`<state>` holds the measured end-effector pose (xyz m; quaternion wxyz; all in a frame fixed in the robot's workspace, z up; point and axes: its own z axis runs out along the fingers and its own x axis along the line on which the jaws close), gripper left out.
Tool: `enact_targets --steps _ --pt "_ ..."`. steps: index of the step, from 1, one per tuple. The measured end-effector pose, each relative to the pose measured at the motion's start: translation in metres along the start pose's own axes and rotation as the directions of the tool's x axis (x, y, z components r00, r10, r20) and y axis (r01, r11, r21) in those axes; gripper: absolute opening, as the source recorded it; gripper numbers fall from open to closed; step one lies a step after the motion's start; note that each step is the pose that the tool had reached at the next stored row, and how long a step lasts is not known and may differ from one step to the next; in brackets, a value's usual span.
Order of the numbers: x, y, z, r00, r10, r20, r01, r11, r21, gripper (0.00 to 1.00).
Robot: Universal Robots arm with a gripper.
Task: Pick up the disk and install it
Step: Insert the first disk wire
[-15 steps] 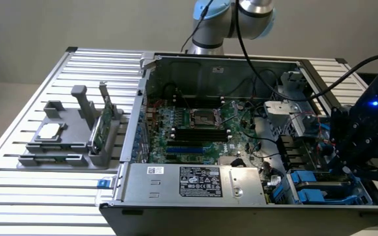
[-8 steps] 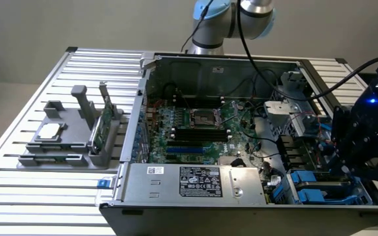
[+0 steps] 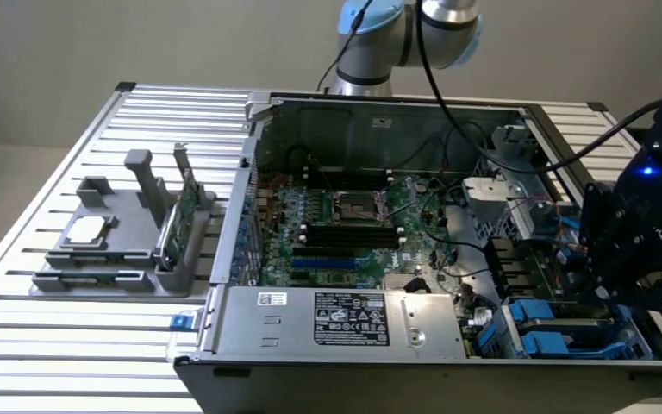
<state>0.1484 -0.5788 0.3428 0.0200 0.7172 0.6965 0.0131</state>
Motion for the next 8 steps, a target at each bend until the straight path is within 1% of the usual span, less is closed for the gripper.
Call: enact_targets --steps 5,8 --pt "0.0008 0.0000 0.0007 0.9997 0.021 0.0149 -0.021 0.9998 -0.0004 0.16" --pt "0.0019 -0.0001 0.0014 0.9995 0.025 0.0217 -0.025 0.9997 -0.0007 0.16"
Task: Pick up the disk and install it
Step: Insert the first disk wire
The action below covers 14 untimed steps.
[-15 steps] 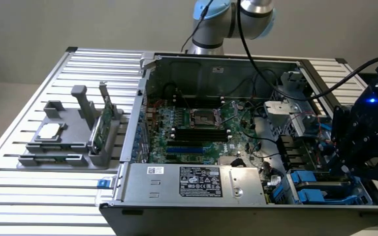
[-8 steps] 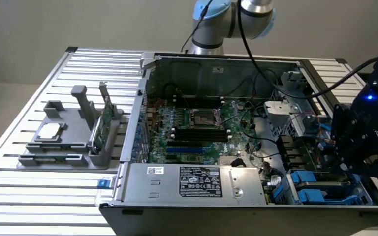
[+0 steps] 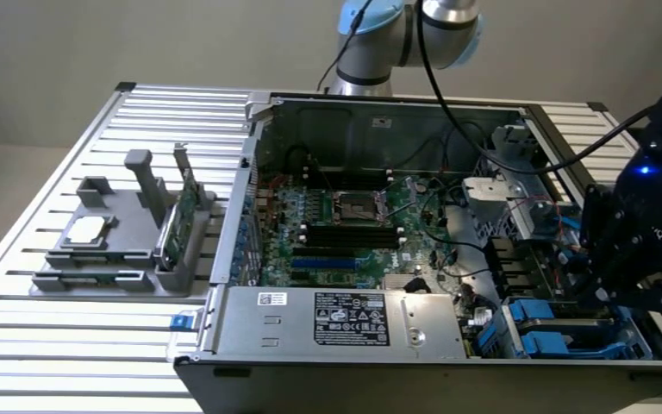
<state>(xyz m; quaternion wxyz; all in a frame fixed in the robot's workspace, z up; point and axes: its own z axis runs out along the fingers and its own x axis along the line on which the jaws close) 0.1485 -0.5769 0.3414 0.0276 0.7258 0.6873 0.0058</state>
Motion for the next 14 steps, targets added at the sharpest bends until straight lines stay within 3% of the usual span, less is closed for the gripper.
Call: enact_targets --steps 11,14 --pt "0.0025 0.0004 0.0008 0.9999 0.000 0.0137 0.000 1.0000 -0.0007 0.16" --pt "0.0028 0.0005 0.0012 0.9999 -0.001 0.0144 0.001 1.0000 -0.0008 0.16"
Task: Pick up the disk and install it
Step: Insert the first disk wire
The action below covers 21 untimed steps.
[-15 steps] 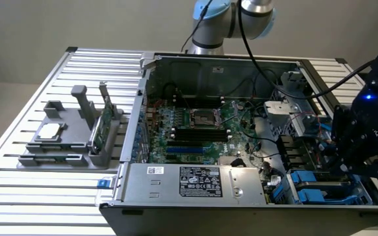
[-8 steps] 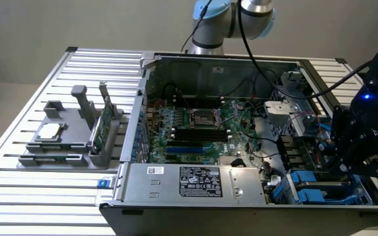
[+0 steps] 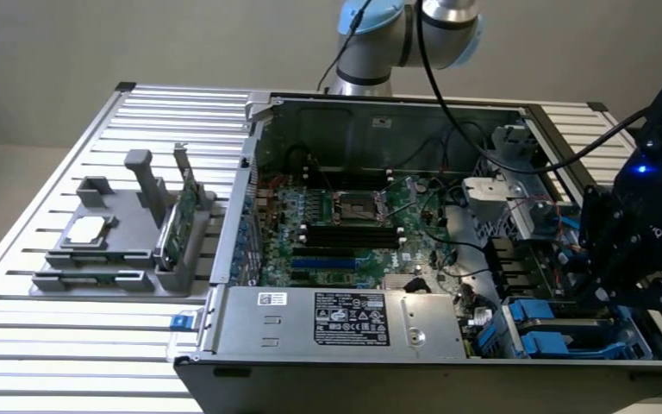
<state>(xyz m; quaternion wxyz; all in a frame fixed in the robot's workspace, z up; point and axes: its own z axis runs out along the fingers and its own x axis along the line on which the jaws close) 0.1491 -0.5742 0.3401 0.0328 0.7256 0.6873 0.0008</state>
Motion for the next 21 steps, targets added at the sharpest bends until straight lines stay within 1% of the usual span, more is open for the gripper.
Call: enact_targets --steps 17,21 --pt "0.0006 0.0000 0.0027 1.0000 -0.006 0.0006 0.006 1.0000 -0.0007 0.16" --pt "0.0012 0.0025 0.0028 1.0000 -0.006 0.0014 0.006 1.0000 -0.0007 0.16"
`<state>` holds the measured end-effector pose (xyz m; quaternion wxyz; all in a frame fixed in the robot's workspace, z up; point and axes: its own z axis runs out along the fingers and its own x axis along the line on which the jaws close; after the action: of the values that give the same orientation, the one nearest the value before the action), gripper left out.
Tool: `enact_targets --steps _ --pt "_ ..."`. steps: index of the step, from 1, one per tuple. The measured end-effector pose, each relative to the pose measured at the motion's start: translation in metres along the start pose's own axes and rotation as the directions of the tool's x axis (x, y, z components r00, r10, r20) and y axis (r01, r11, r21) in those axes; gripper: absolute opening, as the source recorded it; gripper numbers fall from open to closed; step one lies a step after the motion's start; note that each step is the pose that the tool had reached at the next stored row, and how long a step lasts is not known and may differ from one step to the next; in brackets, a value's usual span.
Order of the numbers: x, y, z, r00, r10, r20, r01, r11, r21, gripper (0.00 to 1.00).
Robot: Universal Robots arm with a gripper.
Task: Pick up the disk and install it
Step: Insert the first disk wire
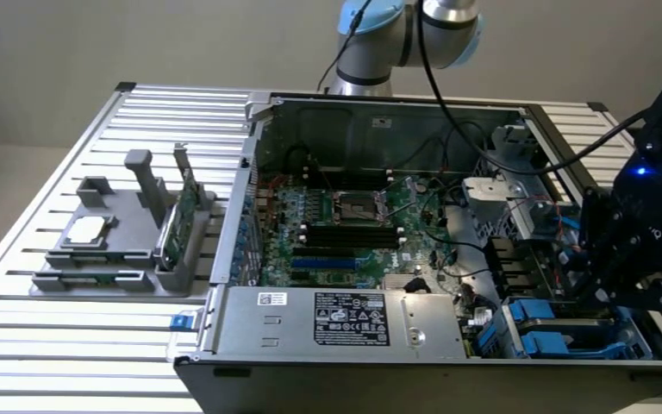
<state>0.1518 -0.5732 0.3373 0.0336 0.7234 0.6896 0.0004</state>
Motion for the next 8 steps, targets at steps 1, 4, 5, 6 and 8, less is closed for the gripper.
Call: enact_targets --steps 1,4,5,6,8 --pt "0.0000 0.0003 0.0001 1.0000 0.000 0.0001 0.000 1.0000 -0.0001 0.16" --pt "0.0000 0.0003 0.0006 1.0000 0.000 0.0003 0.000 1.0000 -0.0001 0.16" --pt "0.0000 0.0003 0.0009 1.0000 0.000 0.0003 0.000 1.0000 -0.0001 0.16" --pt "0.0001 0.0003 0.0013 1.0000 0.000 0.0003 0.000 1.0000 -0.0001 0.16" --pt "0.0000 -0.0001 0.0023 1.0000 -0.001 0.0001 0.001 1.0000 0.0000 0.16"
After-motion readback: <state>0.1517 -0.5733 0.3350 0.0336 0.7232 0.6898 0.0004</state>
